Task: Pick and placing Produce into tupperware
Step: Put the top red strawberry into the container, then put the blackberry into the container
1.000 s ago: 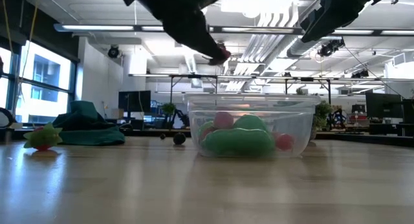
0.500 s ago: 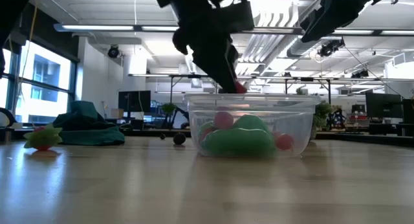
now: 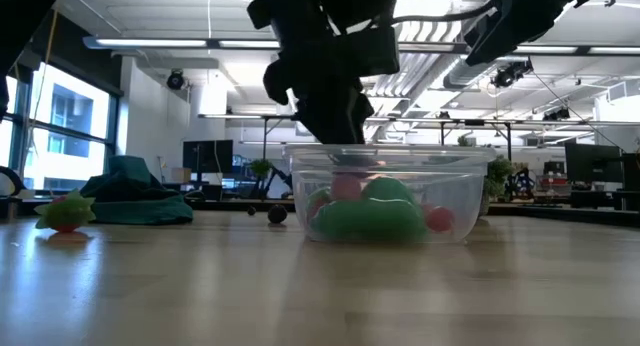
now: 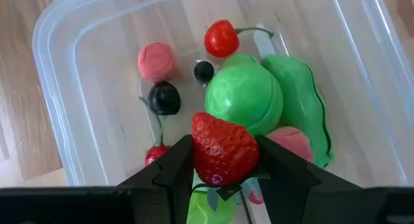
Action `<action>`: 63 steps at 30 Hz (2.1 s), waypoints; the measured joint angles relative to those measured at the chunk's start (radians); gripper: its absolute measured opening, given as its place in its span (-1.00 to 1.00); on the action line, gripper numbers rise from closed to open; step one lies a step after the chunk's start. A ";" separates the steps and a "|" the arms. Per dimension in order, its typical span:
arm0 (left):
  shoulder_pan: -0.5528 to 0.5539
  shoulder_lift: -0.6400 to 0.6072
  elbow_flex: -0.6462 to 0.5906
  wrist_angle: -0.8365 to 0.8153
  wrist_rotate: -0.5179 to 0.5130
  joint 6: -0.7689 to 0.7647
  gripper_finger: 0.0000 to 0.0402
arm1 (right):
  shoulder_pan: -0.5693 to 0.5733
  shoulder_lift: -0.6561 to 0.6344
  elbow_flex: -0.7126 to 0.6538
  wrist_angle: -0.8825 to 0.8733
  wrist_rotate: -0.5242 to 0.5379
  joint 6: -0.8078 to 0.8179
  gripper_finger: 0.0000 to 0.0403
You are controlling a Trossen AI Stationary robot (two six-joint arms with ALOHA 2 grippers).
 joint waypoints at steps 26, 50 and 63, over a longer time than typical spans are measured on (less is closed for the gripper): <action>0.003 -0.060 0.037 -0.055 -0.017 -0.010 -0.21 | 0.000 0.000 0.000 0.000 0.000 0.000 -0.56; 0.302 -0.280 -0.019 -0.297 0.099 0.187 -0.22 | 0.000 0.000 0.000 0.000 0.000 0.000 -0.56; 0.394 -0.461 -0.572 0.262 0.235 0.197 -0.22 | 0.000 0.000 0.000 0.000 0.000 0.000 -0.56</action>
